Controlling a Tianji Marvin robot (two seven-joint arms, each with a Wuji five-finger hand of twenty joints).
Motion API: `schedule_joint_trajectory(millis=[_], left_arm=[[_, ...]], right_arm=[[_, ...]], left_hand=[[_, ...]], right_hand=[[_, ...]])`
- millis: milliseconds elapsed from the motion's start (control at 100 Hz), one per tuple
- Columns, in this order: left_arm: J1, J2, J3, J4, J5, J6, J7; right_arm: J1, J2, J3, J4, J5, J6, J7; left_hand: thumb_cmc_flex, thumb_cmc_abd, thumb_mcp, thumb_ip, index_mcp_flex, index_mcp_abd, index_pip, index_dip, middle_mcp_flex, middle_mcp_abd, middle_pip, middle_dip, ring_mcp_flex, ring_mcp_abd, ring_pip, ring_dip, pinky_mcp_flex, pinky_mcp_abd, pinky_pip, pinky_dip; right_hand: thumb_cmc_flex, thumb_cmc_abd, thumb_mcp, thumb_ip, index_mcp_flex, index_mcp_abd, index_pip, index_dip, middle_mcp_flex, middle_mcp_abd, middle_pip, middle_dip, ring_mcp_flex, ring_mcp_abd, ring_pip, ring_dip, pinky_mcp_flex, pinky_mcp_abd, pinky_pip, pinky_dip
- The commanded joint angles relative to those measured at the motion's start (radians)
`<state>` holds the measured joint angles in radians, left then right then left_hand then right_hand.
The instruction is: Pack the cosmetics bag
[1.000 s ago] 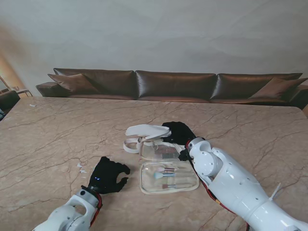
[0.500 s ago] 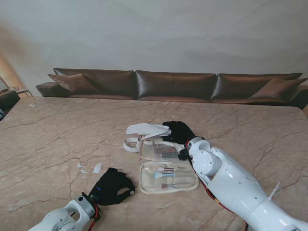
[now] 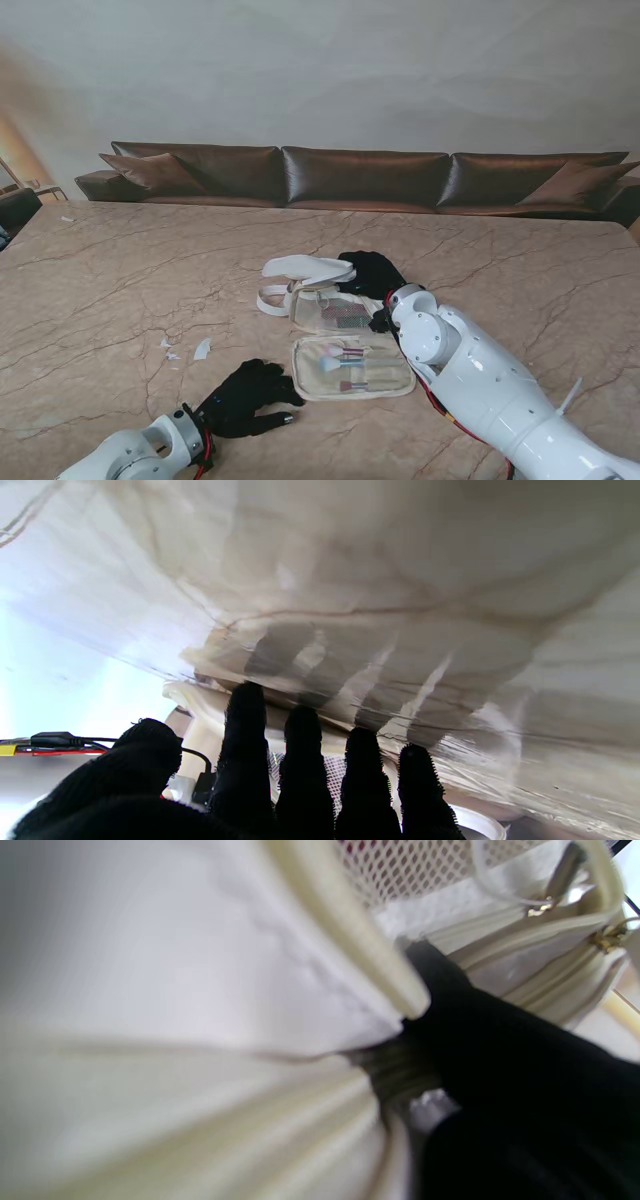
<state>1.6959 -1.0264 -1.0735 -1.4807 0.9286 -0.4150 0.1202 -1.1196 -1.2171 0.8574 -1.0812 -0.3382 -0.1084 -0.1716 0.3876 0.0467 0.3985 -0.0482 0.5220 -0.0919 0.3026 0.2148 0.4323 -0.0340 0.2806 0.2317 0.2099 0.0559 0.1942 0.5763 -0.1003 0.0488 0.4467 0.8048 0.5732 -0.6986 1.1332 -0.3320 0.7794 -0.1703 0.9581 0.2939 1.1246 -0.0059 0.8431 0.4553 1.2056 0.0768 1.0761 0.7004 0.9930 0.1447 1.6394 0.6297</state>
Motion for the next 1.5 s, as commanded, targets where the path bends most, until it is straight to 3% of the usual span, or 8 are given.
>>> schedule_joint_trajectory(millis=[0, 250, 370, 750, 1020, 1160, 1200, 1490], left_arm=[[0.039, -0.007, 0.035, 0.073, 0.009, 0.015, -0.007], [0.025, -0.036, 0.062, 0.088, -0.052, 0.046, 0.087], [0.001, -0.063, 0.108, 0.113, -0.071, 0.078, 0.213], [-0.112, -0.131, 0.249, 0.182, -0.215, 0.156, 0.313], [-0.125, -0.152, 0.259, 0.17, -0.262, 0.206, 0.328], [-0.124, -0.157, 0.258, 0.152, -0.27, 0.221, 0.332], [-0.123, -0.158, 0.257, 0.145, -0.27, 0.227, 0.332], [-0.114, -0.167, 0.252, 0.113, -0.296, 0.234, 0.336]], right_arm=[[-0.009, -0.016, -0.011, 0.005, 0.009, -0.006, 0.005], [-0.01, -0.013, -0.011, 0.004, 0.013, -0.014, 0.015], [-0.018, -0.007, -0.005, -0.01, 0.012, -0.018, 0.028], [-0.039, 0.017, 0.024, -0.062, 0.049, -0.029, 0.121], [-0.058, 0.047, 0.067, -0.114, 0.112, -0.032, 0.248], [-0.059, 0.066, 0.077, -0.137, 0.145, -0.04, 0.334], [-0.058, 0.073, 0.079, -0.142, 0.153, -0.045, 0.36], [-0.04, 0.12, 0.078, -0.18, 0.21, -0.065, 0.56]], left_hand=[[0.008, 0.045, -0.014, 0.042, -0.074, 0.03, -0.076, -0.026, -0.062, -0.024, -0.068, -0.025, 0.056, 0.044, 0.054, -0.002, 0.011, -0.005, 0.014, 0.064], [-0.012, 0.001, 0.09, 0.051, -0.135, 0.002, -0.103, -0.048, -0.08, -0.009, -0.062, -0.024, 0.102, 0.063, 0.061, 0.002, 0.034, 0.026, 0.105, 0.106], [-0.031, -0.098, 0.285, 0.045, -0.089, -0.007, -0.06, -0.027, -0.035, 0.009, -0.039, -0.01, 0.166, 0.075, 0.09, 0.002, 0.06, 0.065, 0.256, 0.044], [-0.017, -0.138, 0.342, 0.028, -0.068, 0.025, -0.017, -0.001, -0.016, 0.015, -0.022, 0.002, 0.203, 0.062, 0.107, -0.032, 0.093, 0.077, 0.331, -0.101], [-0.02, -0.145, 0.345, 0.03, -0.064, 0.031, -0.016, 0.0, -0.012, 0.019, -0.024, 0.001, 0.203, 0.068, 0.111, -0.034, 0.085, 0.089, 0.338, -0.113], [-0.02, -0.148, 0.345, 0.031, -0.061, 0.033, -0.017, -0.001, -0.008, 0.023, -0.024, 0.001, 0.209, 0.069, 0.114, -0.034, 0.089, 0.088, 0.343, -0.115], [-0.021, -0.149, 0.346, 0.031, -0.061, 0.036, -0.018, -0.001, -0.006, 0.025, -0.023, 0.001, 0.212, 0.071, 0.115, -0.033, 0.092, 0.09, 0.345, -0.116], [-0.024, -0.152, 0.347, 0.035, -0.059, 0.025, -0.023, -0.004, 0.009, 0.034, -0.024, 0.0, 0.238, 0.082, 0.125, -0.031, 0.117, 0.11, 0.37, -0.112]], right_hand=[[0.078, 0.092, 0.067, 0.023, 0.05, -0.136, 0.085, -0.008, 0.031, -0.011, 0.033, 0.002, 0.111, -0.067, 0.04, -0.004, 0.035, -0.028, 0.093, 0.012], [0.075, 0.09, 0.067, 0.022, 0.054, -0.135, 0.087, -0.007, 0.032, -0.011, 0.033, 0.001, 0.111, -0.068, 0.04, -0.005, 0.035, -0.028, 0.093, 0.012], [0.07, 0.089, 0.071, 0.021, 0.052, -0.134, 0.086, -0.01, 0.034, -0.013, 0.031, 0.0, 0.11, -0.065, 0.037, -0.006, 0.034, -0.027, 0.093, 0.011], [-0.039, 0.078, 0.103, 0.014, 0.036, -0.12, 0.065, -0.032, 0.008, -0.021, -0.005, -0.014, 0.061, -0.021, -0.131, -0.048, -0.076, 0.005, 0.012, 0.01], [-0.278, 0.15, 0.008, 0.102, 0.007, -0.082, -0.011, -0.053, -0.065, -0.015, -0.078, -0.035, -0.05, 0.017, -0.31, -0.069, -0.233, 0.036, -0.138, 0.001], [-0.397, 0.241, -0.081, 0.203, 0.021, -0.041, -0.169, 0.02, -0.113, -0.013, -0.133, -0.068, -0.126, 0.022, -0.413, -0.091, -0.329, 0.038, -0.238, 0.006], [-0.43, 0.273, -0.121, 0.258, 0.024, -0.028, -0.241, 0.118, -0.132, -0.012, -0.149, -0.079, -0.153, 0.022, -0.446, -0.099, -0.358, 0.037, -0.271, 0.011], [-0.509, 0.303, -0.389, 0.296, -0.117, 0.004, -0.388, 0.109, -0.292, -0.009, -0.273, -0.141, -0.347, 0.027, -0.64, -0.159, -0.552, 0.029, -0.475, 0.005]])
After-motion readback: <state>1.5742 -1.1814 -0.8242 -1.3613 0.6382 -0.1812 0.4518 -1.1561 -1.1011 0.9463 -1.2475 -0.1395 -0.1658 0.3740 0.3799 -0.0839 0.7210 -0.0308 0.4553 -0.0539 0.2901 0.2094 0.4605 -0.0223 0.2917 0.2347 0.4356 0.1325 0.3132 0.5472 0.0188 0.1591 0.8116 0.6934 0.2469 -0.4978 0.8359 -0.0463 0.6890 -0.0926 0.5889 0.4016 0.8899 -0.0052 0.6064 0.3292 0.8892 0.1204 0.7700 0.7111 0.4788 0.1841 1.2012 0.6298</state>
